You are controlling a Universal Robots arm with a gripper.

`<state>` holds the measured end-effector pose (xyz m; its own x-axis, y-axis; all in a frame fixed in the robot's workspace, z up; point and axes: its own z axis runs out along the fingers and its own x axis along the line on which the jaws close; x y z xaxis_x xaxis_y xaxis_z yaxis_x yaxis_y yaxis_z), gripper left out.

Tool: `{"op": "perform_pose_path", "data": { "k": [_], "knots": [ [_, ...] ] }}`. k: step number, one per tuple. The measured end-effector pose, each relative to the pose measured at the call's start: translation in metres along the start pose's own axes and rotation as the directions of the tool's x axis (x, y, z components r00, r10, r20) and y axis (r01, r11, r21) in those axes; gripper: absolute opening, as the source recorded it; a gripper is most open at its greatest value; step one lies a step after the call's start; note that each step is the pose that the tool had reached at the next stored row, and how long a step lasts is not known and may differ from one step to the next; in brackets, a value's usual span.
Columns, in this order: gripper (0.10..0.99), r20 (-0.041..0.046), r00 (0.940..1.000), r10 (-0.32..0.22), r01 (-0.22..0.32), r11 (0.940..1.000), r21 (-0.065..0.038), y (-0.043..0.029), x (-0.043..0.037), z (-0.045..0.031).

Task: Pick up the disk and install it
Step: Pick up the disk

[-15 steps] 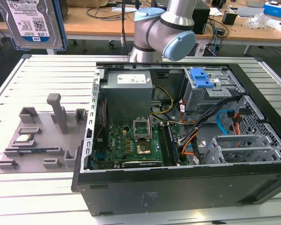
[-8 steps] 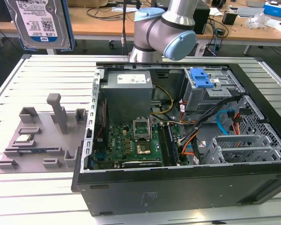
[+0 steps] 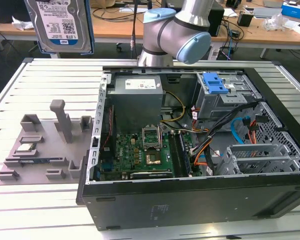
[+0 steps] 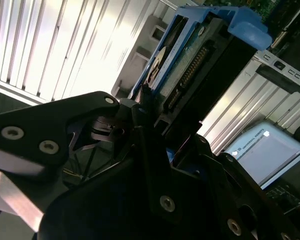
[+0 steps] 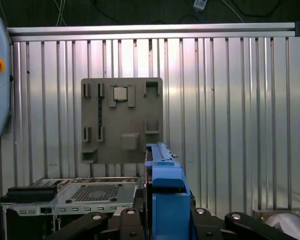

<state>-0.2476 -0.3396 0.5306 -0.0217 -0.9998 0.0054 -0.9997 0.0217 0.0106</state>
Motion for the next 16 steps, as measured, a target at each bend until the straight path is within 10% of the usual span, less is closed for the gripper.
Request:
{"op": "perform_pose_path", "data": {
  "k": [16],
  "knots": [
    [0.365, 0.0000, 1.0000, 0.000, 0.000, 1.0000, 0.000, -0.0510, -0.0012, -0.0006]
  ]
}}
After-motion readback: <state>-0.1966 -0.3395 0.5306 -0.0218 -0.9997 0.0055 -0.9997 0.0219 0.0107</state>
